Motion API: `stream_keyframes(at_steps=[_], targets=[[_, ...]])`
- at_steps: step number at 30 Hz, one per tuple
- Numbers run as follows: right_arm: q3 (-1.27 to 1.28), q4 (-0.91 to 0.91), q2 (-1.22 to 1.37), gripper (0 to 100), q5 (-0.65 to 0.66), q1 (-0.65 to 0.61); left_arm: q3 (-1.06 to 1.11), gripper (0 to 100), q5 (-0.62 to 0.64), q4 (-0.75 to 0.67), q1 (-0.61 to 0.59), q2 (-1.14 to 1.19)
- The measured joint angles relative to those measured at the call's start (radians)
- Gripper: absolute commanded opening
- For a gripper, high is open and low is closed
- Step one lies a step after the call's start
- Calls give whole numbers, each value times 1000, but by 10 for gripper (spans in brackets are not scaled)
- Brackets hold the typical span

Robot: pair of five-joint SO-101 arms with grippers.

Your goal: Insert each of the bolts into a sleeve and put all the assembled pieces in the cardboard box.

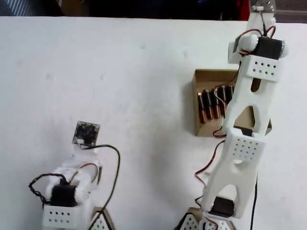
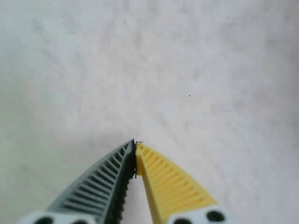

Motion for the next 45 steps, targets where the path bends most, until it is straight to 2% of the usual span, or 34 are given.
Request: stream_keyframes(at_steps=[11,16,28,45], targets=[[-236,3,-54,17,-6,0,0,24,0,0,0,0],[-245,6,-189,16,-6,-20,0,24,0,0,0,0],[-255,6,-551,16,-6,-180,0,24,0,0,0,0],[-278,9,-965,16,-6,-180,0,24,0,0,0,0]])
